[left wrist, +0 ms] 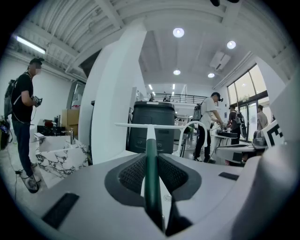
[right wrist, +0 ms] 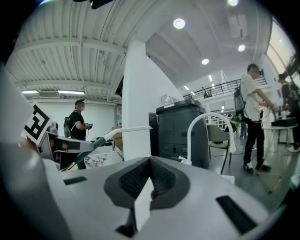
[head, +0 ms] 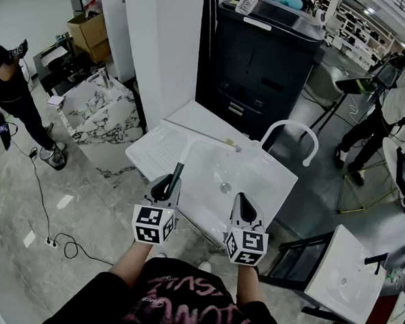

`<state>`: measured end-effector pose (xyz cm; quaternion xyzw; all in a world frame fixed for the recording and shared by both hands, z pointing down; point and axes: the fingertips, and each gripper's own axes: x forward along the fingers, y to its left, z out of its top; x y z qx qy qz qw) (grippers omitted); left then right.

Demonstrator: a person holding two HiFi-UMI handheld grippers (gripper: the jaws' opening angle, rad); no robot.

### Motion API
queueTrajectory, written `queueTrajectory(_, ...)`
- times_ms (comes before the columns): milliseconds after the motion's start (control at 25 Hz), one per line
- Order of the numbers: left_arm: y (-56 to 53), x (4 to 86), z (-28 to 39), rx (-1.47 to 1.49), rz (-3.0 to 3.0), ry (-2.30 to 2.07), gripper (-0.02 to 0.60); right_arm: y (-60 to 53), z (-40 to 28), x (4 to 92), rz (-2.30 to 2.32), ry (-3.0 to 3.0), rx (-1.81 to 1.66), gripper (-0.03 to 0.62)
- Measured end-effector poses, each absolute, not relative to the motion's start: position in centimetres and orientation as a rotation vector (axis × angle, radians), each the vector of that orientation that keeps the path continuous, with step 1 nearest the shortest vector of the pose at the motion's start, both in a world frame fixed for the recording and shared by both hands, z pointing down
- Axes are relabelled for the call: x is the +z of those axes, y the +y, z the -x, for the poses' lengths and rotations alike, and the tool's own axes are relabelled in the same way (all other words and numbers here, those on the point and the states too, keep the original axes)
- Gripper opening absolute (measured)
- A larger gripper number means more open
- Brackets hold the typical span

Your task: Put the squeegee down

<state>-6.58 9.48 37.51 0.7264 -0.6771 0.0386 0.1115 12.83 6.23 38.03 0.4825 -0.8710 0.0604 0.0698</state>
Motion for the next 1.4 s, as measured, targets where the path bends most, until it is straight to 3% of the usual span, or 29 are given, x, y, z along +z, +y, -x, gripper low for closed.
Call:
queueTrajectory(760,9.7,37.9,6.4,0.1,-2.092,-1.998,0.084,6.0,-12.8,37.8,-1.432,-2.666,0.169,0.02)
queueTrajectory(1400,10.8,38.2,2.5,0.167,-2.015,-2.089,0.084,5.7,-16.6,39.3,-1.324,-2.707,0.165,0.021)
